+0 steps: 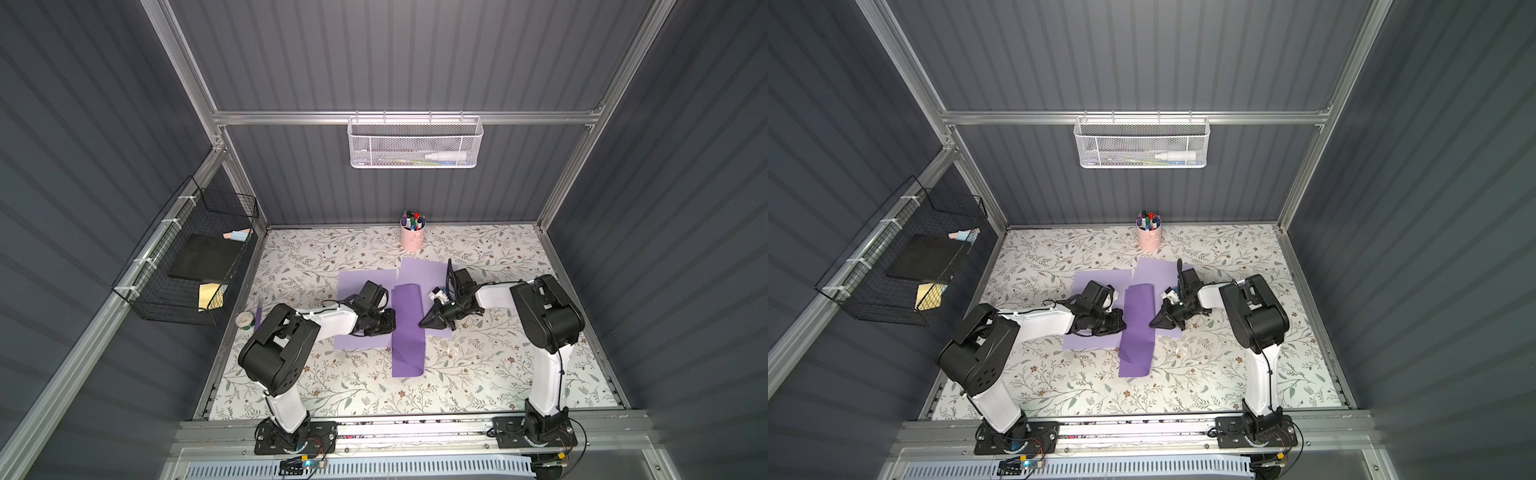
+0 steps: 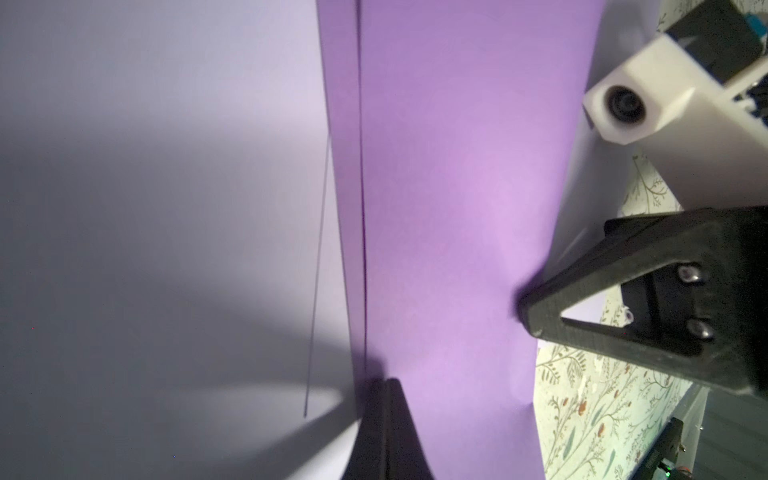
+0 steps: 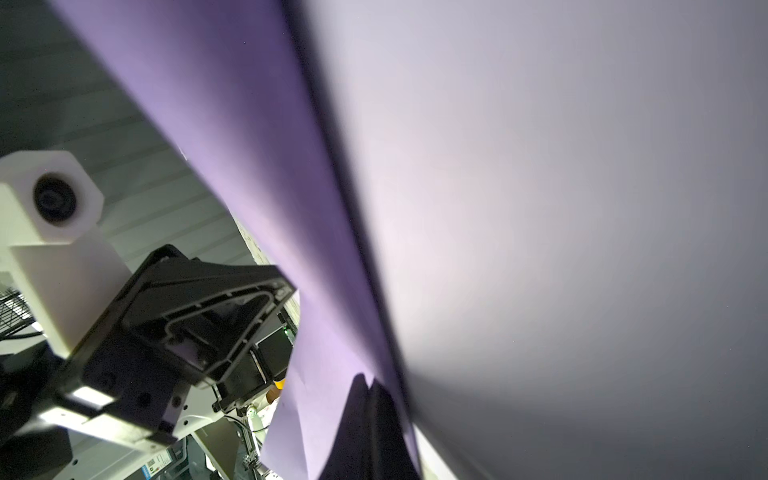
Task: Fold the rectangular paper in half along the long edge
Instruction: Fold the paper.
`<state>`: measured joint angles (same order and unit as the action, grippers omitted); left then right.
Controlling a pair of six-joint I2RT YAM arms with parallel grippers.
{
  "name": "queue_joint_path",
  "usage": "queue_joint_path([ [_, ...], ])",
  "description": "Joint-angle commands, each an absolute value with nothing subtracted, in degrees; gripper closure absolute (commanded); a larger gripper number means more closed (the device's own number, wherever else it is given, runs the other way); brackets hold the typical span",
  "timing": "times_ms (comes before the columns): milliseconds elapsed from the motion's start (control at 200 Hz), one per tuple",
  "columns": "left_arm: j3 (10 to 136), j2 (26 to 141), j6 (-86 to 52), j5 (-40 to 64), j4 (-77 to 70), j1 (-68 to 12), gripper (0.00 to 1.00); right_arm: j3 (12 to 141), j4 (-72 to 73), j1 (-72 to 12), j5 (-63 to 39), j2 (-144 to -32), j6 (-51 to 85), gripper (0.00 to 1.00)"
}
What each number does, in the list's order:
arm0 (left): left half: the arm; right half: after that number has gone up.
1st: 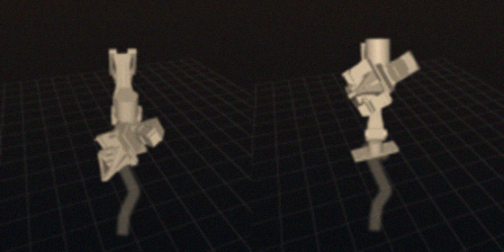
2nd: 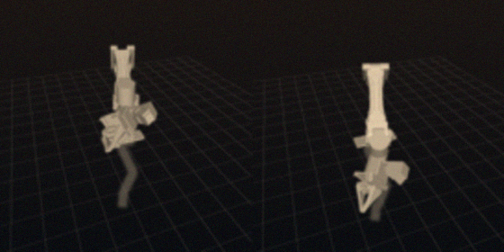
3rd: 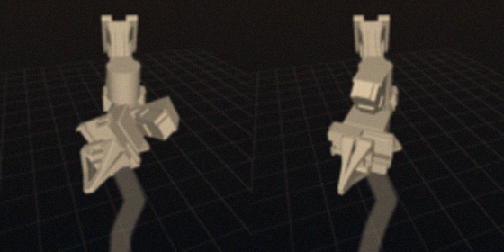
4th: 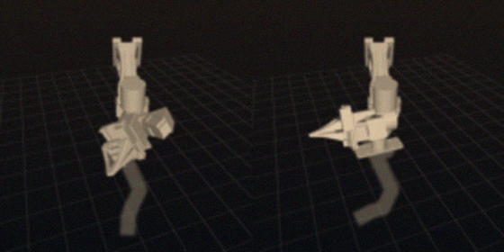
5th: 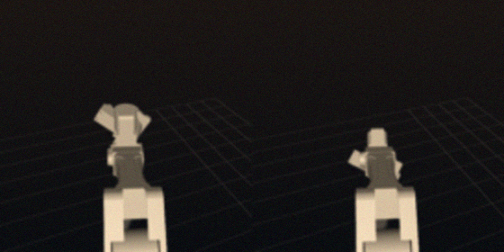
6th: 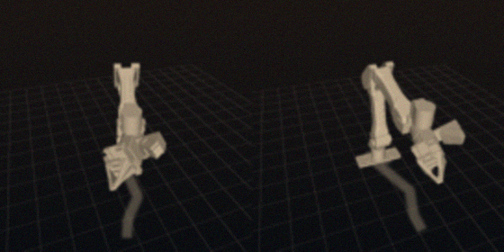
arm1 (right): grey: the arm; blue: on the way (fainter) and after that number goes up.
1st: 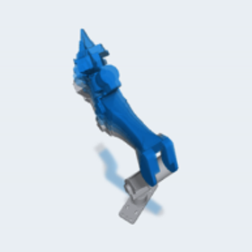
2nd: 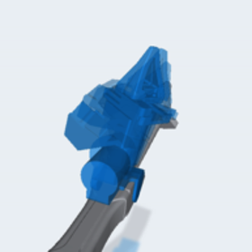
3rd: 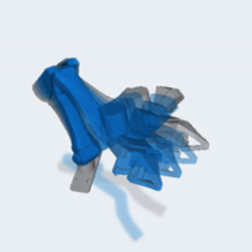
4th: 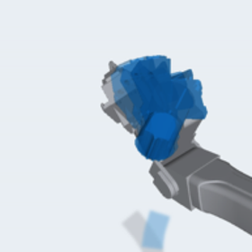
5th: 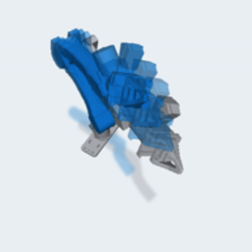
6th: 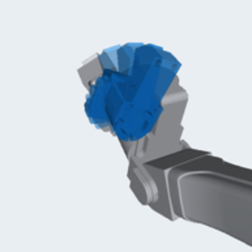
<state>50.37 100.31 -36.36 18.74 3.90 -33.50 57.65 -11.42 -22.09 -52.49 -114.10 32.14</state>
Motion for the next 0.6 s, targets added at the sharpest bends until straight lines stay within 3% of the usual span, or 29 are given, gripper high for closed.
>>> queue_joint_path([
  [0, 49.28, 102.90, -34.93, 16.68, 9.35, -33.22, 0.98, 54.76, -17.56, -18.59, -47.24, -110.71, 29.81, 1.00],
  [295, 48.86, 102.86, -35.03, 16.85, 8.88, -33.22, 0.98, 65.71, -24.86, -20.24, -46.97, -105.77, 26.97, 0.99],
  [335, 48.83, 102.83, -34.98, 16.81, 8.94, -33.18, 0.98, 67.43, -25.54, -20.55, -46.43, -106.79, 26.58, 0.90],
  [390, 48.73, 102.55, -35.01, 16.87, 8.97, -33.20, 0.98, 68.15, -24.34, -20.65, -46.02, -107.88, 26.53, 0.64],
  [430, 48.69, 102.38, -35.04, 16.74, 9.02, -33.17, 0.98, 68.47, -23.46, -20.52, -45.59, -108.71, 26.55, 0.52],
  [590, 48.57, 102.38, -35.09, 16.84, 8.79, -33.22, 0.98, 71.72, -24.04, -20.51, -46.35, -113.45, 24.21, 0.48],
])
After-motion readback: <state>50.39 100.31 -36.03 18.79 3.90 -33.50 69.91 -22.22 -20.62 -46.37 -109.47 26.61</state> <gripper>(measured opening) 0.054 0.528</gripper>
